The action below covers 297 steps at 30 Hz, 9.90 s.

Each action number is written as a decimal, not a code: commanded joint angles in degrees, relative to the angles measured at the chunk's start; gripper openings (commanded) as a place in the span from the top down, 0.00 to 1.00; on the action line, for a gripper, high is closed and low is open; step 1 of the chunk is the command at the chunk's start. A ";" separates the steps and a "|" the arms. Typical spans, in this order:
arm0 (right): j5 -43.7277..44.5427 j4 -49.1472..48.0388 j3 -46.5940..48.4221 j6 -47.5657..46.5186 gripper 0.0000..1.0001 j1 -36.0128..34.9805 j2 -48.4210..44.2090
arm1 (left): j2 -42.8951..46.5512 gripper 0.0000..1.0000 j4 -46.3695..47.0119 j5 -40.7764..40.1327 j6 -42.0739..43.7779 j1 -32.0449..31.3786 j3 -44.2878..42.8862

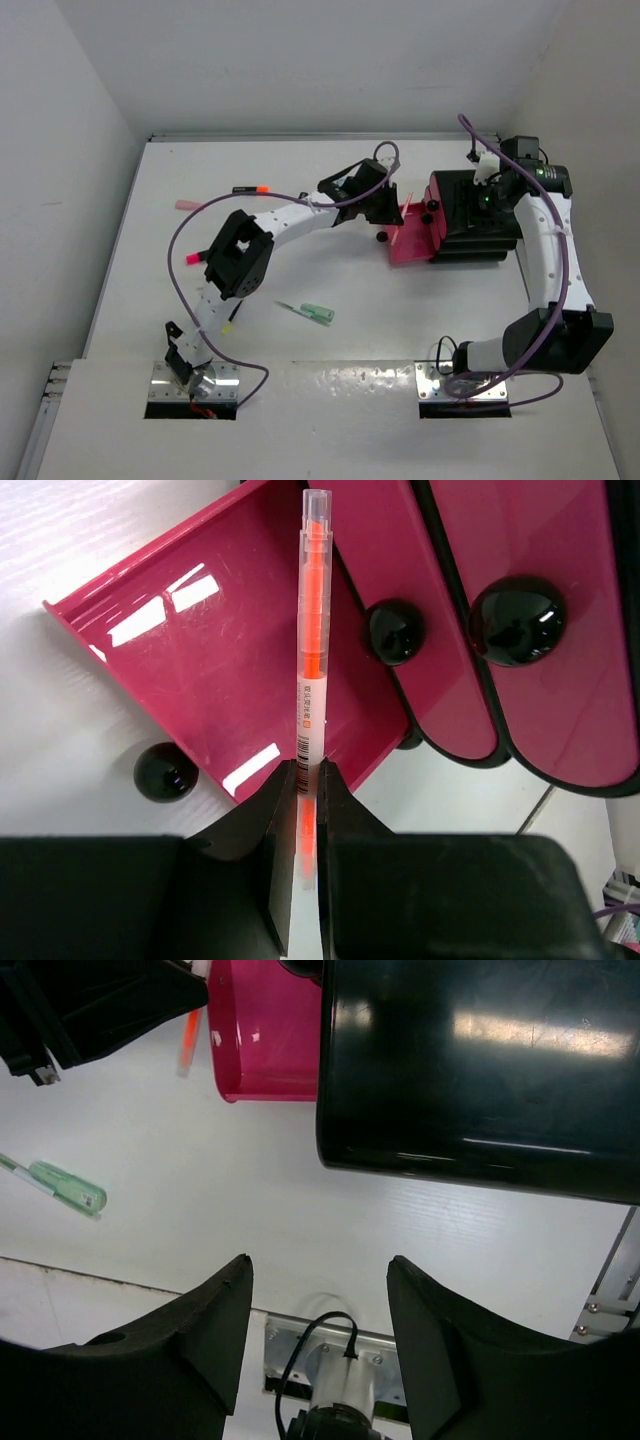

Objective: Sort the stationery into containers
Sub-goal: Place the pen in the drawer, then pick up the pen from the center of the board, then place the pen in the drawer, then pick up the pen from the center of the board, then place the pen in the drawer.

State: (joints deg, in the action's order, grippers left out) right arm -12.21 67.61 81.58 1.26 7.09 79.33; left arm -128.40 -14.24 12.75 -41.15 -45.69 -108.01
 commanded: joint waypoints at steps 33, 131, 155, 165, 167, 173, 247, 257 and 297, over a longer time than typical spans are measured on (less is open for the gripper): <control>4.20 -11.97 -5.47 2.43 0.53 1.43 1.09 | 34.95 0.42 -19.30 20.67 60.09 12.82 34.13; 4.82 -12.95 3.94 5.34 0.55 0.91 12.95 | 1.49 1.00 13.18 -1.77 1.24 -1.42 2.81; 5.26 -13.38 3.76 4.10 0.55 0.82 14.01 | -5.38 0.50 16.09 -3.52 1.06 -0.98 -3.01; 6.05 -14.79 1.13 2.44 0.55 0.82 11.90 | 19.98 0.48 3.20 11.16 35.40 5.86 7.18; 6.05 -15.05 0.69 2.17 0.55 0.82 11.46 | 25.19 0.48 -7.40 13.96 45.05 7.89 10.69; 5.97 -14.44 0.86 0.59 0.55 0.82 10.85 | 43.83 0.56 -31.34 9.50 74.08 15.98 31.68; 4.47 -11.72 -1.25 1.12 0.55 1.26 12.25 | 14.94 1.00 5.35 11.79 20.33 3.60 11.42; 3.33 -12.59 -1.42 3.75 0.55 1.52 12.78 | 2.55 1.00 15.88 6.85 13.02 -0.10 1.31; 4.47 -14.97 -2.91 2.09 0.54 2.58 12.78 | 28.98 0.50 -11.12 16.64 49.56 10.44 12.20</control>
State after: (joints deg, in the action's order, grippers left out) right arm -8.99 48.80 82.04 3.62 9.37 89.67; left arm -108.92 -13.67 22.39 -12.01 -37.93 -98.08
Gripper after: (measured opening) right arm 0.451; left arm 0.499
